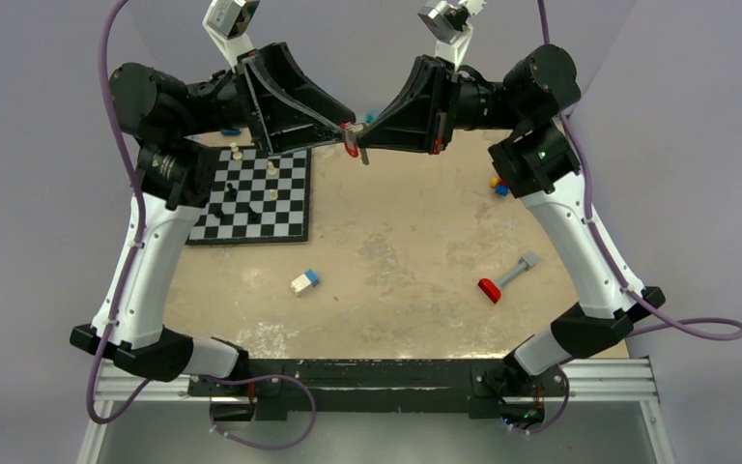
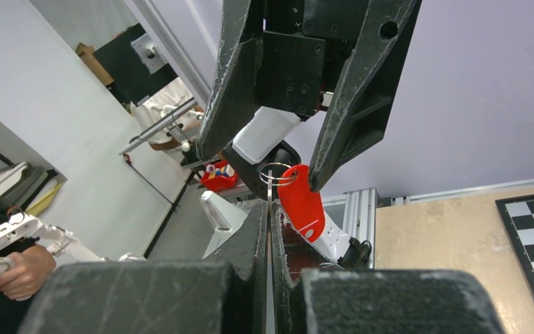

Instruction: Remove the keys from the keyring

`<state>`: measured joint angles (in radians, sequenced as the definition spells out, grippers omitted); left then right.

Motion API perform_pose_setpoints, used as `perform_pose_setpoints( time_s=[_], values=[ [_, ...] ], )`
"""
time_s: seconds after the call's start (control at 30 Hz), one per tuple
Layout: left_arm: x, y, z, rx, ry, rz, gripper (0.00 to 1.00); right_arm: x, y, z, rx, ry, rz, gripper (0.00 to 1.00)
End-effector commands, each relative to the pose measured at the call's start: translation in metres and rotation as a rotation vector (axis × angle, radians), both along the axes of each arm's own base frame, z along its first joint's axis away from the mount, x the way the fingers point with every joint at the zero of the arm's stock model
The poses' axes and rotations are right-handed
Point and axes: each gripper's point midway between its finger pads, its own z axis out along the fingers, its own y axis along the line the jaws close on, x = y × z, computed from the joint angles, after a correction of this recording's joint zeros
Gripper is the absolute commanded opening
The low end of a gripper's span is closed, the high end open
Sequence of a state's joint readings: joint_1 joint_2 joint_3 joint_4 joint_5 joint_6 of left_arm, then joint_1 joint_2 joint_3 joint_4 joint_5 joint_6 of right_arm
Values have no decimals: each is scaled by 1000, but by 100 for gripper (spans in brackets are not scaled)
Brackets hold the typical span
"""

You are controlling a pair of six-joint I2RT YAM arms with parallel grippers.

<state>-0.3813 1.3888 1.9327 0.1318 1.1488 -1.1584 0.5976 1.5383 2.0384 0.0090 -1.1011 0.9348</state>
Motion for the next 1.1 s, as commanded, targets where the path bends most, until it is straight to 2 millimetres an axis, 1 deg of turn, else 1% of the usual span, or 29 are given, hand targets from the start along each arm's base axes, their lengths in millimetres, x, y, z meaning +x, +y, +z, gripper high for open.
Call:
perform_pose_setpoints(
  time_s=[0.0, 0.2, 0.47, 0.8, 0.9, 1.07],
  values=[
    [-12, 1, 2, -1, -38, -12, 61, -8, -4, 15, 37, -30, -11, 0],
    [-14, 1, 2, 1, -39, -13, 57, -8, -4, 15, 39, -30, -14, 0],
    [-17, 2, 2, 4, -44, -8, 47, -8, -3, 15, 42, -31, -21, 0],
    [-17, 2, 2, 6, -38, 1, 37, -9, -2, 13, 38, -28, -25, 0],
    [-17, 2, 2, 7, -35, 4, 32, -10, -3, 13, 39, -34, -27, 0],
    [-18, 3, 3, 5, -36, 7, 30, -10, -3, 12, 31, -24, -32, 0]
  ],
)
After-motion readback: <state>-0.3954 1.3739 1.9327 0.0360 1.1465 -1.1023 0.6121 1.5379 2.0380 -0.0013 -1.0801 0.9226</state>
